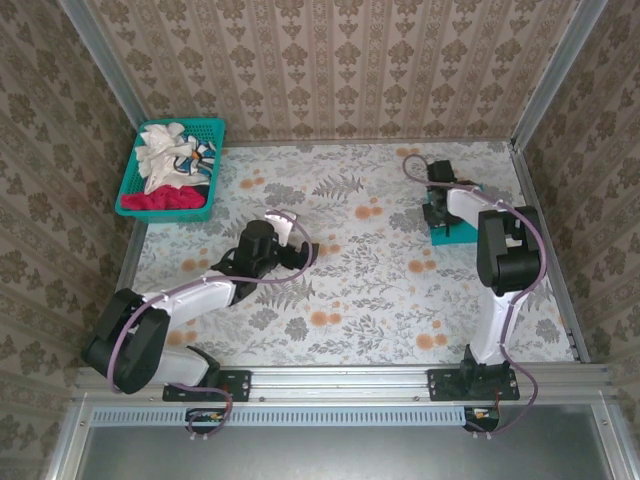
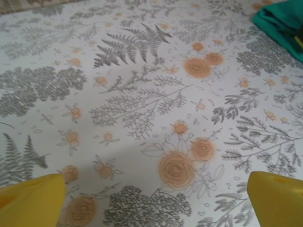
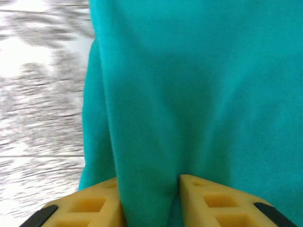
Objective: Fold and stack the t-shirts
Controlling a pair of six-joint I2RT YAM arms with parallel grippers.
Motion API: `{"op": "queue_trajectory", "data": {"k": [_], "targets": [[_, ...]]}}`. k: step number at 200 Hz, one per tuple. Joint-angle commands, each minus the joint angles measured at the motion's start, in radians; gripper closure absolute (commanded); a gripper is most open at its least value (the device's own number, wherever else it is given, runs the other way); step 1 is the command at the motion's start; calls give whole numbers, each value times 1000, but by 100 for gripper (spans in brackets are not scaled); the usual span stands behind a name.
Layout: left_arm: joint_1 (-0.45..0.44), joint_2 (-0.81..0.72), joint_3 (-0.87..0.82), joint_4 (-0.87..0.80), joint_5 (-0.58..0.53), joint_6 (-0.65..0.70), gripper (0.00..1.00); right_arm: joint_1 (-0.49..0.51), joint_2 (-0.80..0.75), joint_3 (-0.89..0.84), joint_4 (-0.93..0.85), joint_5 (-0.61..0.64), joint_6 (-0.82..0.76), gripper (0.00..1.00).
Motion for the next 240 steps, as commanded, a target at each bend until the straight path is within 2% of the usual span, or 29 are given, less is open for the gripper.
{"op": "queue_trajectory", "data": {"k": [1,44,49,61,74,87,99,118,135,149,170,183,204,216,233,240], "targets": [[27,-47,-32,52,-28,53,0,-45,15,51,-13,-65,-1,65],[150,-112,-89,46,-43,47,0,-70,-14,58,0,26,-75,64],[189,-122,-96,42,-46,47,0,-72,-19,61,-3,28,-76,63],[233,-149,-114,32,-63,46,0,-70,-49,50,7,22,-77,52],[288,-181,-143,52,-55,-2,0,-62,-112,12,39,-36,-60,33],[345,-215,-171,68,-34,-53,0,-51,-195,-54,98,-102,-33,18],[387,-256,-184,54,-32,-83,0,-46,-278,-123,166,-174,11,9],[442,-326,-201,24,-37,-82,0,-43,-415,-255,294,-287,105,0],[457,-379,-209,-14,-113,-20,0,-32,-534,-404,455,-356,185,0],[491,-404,-218,-26,-124,23,0,-15,-612,-526,594,-371,225,0],[514,-390,-239,7,-177,117,0,11,-700,-671,745,-291,173,0],[535,-346,-268,79,-154,199,0,12,-732,-744,821,-218,141,0],[587,-221,-298,239,-95,219,0,6,-711,-846,993,-159,56,0],[593,-133,-303,351,-105,223,0,-17,-678,-878,1064,-163,90,0],[603,-65,-280,411,-105,207,0,-26,-625,-908,1164,-173,108,0],[612,-48,-255,386,-96,185,0,-28,-605,-916,1192,-174,110,0]]}}
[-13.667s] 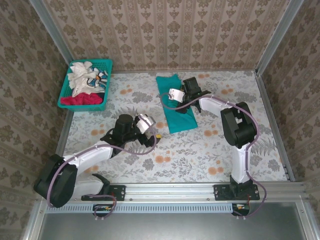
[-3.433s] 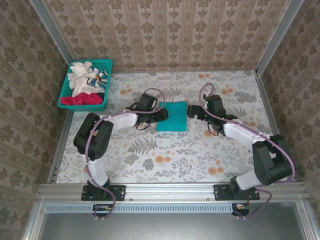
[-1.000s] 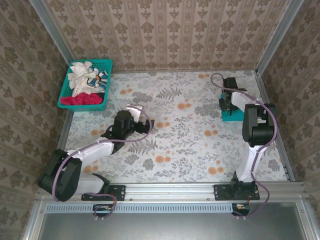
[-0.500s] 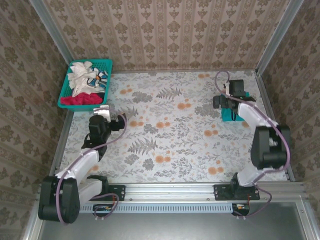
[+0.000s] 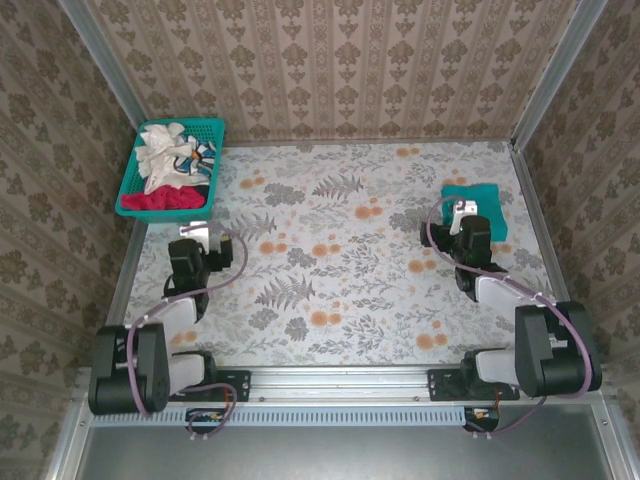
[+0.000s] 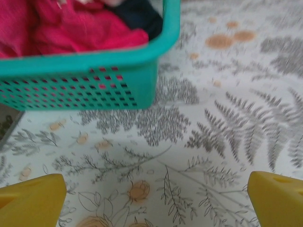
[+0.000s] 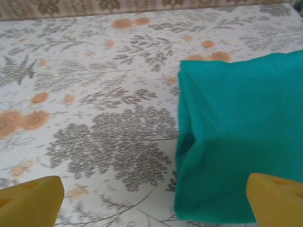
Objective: Fold and stack the t-shirts
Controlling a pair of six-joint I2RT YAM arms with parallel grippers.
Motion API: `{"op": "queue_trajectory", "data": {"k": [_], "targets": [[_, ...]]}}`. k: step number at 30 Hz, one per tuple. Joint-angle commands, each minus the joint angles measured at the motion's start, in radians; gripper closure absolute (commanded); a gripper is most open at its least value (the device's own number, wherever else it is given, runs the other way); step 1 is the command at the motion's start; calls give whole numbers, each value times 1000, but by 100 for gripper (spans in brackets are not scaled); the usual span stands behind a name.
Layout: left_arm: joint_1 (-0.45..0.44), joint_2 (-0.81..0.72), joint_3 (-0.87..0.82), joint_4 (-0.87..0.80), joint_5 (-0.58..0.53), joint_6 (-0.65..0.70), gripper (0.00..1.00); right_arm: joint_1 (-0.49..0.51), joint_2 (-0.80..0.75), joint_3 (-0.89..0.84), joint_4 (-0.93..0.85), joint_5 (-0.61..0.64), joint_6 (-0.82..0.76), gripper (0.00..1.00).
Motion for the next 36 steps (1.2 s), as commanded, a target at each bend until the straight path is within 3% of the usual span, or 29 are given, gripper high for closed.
{"op": "queue_trajectory", "data": {"k": [1,5,8,9,14,36], "targets": [[20,54,37,148,25,7,0,-13,59,-29,235,33,-5,0],[26,109,72,152,74,-16,0,-20,152,-68,371,0,-3,0],[24,246,59,312,63,-31,0,-24,228,-71,451,-28,-6,0],[20,304,58,384,56,-18,0,-24,206,-55,383,-31,-9,0],[-4,294,115,250,23,-8,0,-19,214,-50,385,-22,-13,0],[-4,297,116,256,40,-1,0,-8,212,-47,382,-5,-23,0]]}}
